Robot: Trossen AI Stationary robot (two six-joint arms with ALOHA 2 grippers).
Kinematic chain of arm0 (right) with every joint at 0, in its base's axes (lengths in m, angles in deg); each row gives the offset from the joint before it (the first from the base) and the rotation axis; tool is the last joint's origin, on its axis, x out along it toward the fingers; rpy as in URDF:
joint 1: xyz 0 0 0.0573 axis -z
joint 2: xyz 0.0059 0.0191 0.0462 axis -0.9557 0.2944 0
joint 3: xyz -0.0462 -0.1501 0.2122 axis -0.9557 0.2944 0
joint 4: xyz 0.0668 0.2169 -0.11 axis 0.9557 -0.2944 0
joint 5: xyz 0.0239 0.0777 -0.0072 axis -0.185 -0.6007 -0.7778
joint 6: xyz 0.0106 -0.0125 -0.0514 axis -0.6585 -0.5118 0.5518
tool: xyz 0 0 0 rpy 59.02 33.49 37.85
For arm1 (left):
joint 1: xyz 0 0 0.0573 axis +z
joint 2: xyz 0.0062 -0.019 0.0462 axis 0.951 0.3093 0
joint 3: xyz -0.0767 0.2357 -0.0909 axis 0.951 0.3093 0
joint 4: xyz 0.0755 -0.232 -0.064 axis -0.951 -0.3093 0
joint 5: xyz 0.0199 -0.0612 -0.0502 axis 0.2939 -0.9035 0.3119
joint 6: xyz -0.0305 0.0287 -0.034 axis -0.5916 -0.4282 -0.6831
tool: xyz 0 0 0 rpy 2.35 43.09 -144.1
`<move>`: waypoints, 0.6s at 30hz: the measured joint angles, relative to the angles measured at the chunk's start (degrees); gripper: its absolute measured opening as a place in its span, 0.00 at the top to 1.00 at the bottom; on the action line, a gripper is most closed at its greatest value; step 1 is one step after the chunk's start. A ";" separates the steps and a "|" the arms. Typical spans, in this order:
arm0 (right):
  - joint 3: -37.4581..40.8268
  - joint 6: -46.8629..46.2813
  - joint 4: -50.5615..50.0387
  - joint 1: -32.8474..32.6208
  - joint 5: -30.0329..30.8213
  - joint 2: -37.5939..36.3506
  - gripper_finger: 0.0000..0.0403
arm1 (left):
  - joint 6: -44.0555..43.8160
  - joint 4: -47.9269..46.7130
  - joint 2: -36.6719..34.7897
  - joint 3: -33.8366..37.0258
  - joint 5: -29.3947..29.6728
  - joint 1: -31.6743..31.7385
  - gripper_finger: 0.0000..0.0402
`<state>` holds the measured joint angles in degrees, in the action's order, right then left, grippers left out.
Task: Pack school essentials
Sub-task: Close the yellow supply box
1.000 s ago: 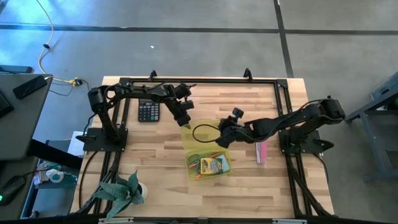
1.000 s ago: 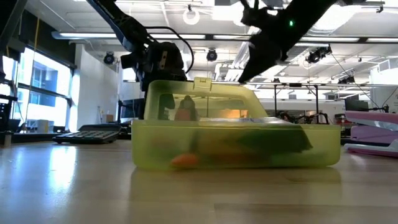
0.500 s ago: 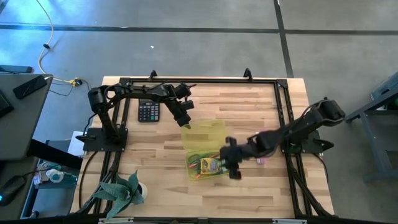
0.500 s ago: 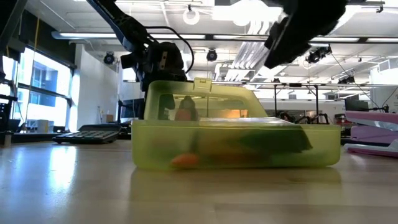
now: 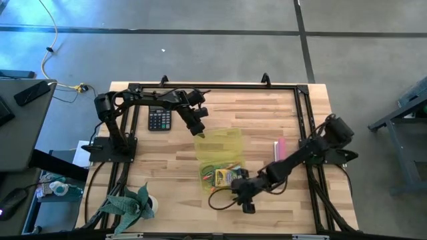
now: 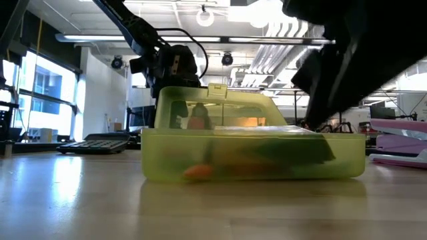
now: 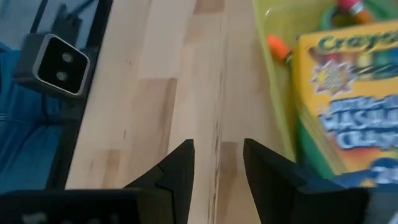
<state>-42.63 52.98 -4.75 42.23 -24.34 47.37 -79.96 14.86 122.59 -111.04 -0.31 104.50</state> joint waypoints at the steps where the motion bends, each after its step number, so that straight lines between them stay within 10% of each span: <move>1: 0.00 -0.30 0.50 0.00 -0.07 0.86 0.68 | -0.03 0.01 0.00 0.00 0.02 0.00 1.00; 18: 0.00 -2.98 7.62 2.53 4.47 4.89 0.68 | -0.42 1.77 0.00 0.02 -1.76 -0.16 1.00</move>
<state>-42.63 50.00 2.87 44.76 -19.87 52.26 -80.38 16.63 122.59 -111.02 -2.06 104.34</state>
